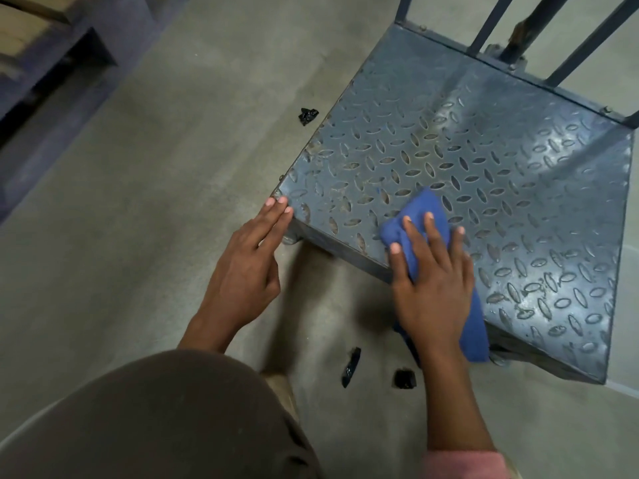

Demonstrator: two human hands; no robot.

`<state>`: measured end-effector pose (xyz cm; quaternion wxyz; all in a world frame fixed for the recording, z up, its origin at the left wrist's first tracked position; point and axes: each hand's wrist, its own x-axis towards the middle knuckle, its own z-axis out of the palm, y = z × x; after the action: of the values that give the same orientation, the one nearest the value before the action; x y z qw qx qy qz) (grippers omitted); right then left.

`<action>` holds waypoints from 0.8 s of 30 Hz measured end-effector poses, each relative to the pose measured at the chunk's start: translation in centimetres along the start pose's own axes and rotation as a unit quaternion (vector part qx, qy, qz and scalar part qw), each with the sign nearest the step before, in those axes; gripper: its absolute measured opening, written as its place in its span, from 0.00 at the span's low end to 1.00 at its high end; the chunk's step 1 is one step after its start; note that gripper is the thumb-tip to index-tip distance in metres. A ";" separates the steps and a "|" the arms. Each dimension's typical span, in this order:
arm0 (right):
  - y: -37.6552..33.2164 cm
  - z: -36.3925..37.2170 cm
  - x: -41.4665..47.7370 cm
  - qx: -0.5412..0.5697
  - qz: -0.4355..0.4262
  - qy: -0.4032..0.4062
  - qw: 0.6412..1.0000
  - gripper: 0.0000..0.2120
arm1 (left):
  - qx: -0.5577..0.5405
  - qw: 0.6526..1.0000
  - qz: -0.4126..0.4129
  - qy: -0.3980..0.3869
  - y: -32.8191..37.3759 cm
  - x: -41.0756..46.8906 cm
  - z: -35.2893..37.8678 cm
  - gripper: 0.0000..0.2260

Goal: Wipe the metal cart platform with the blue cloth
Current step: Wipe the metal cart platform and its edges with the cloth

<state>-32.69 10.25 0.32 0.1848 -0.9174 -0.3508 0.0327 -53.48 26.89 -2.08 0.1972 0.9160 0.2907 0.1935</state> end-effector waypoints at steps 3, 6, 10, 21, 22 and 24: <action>1.2 -0.5 -1.3 0.000 0.023 0.021 1.000 0.24 | 0.039 0.999 0.028 -0.025 -0.2 0.1 -0.5 0.34; 0.4 0.0 -1.3 -0.004 0.034 0.045 0.998 0.23 | 0.066 0.996 0.045 -0.042 -0.6 0.1 -1.0 0.37; -1.3 1.0 -0.8 -0.011 0.072 0.080 0.994 0.23 | 0.077 0.993 0.056 -0.066 -1.0 0.2 -1.6 0.40; -3.3 1.6 -0.2 0.000 -0.039 0.006 0.999 0.23 | 0.076 0.992 0.066 -0.073 -1.3 -0.1 -2.3 0.37; -2.5 1.3 -0.6 0.002 -0.022 0.016 1.000 0.23 | 0.076 0.992 0.068 -0.076 -1.4 -0.1 -2.4 0.37; -1.6 1.2 -1.0 0.009 0.024 0.049 0.998 0.22 | 0.076 0.992 0.072 -0.074 -1.5 0.0 -2.4 0.37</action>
<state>-34.66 11.08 -0.25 0.2094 -0.9242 -0.3192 -0.0048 -55.26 28.64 -0.73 0.1339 0.9588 0.2219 0.1161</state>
